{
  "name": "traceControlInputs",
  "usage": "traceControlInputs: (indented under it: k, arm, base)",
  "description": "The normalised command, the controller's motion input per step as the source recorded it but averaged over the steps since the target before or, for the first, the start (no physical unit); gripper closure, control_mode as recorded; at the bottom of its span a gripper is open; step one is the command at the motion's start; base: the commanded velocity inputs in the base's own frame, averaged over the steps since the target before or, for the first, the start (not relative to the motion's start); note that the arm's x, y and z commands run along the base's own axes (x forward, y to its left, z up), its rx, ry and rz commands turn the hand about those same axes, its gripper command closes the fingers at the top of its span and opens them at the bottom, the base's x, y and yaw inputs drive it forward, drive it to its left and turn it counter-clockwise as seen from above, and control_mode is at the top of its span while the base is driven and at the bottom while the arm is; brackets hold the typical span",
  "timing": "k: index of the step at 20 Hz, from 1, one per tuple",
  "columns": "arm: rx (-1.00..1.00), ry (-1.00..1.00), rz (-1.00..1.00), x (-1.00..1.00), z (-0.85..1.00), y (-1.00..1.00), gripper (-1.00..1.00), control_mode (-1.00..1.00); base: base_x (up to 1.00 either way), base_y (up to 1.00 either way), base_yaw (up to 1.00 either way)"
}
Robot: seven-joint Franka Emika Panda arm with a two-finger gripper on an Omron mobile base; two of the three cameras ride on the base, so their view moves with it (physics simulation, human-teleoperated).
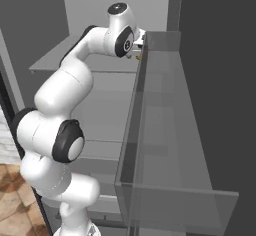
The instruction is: Open the fridge, remove the orange, carrot, and steak, and place them on any counter.
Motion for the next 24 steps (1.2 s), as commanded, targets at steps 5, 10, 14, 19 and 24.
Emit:
traceControlInputs:
  k: [5, 10, 14, 19, 24]
  arm:
    - [0.01, 0.01, 0.00, 0.33, -0.14, 0.00, -1.00, -1.00]
    - [0.00, 0.00, 0.00, 0.36, -0.05, -0.01, -1.00, -1.00]
    - [0.00, 0.01, 0.00, 0.38, 0.00, -0.10, -1.00, -1.00]
    - [0.00, 0.04, 0.00, 0.35, 0.00, -0.17, -1.00, -1.00]
    - [0.00, 0.10, 0.00, 0.10, -0.16, -0.14, 1.00, -1.00]
  base:
    - [0.00, 0.00, 0.00]
    - [0.00, 0.00, 0.00]
    - [0.00, 0.00, 0.00]
    - [0.00, 0.00, 0.00]
    - [0.00, 0.00, 0.00]
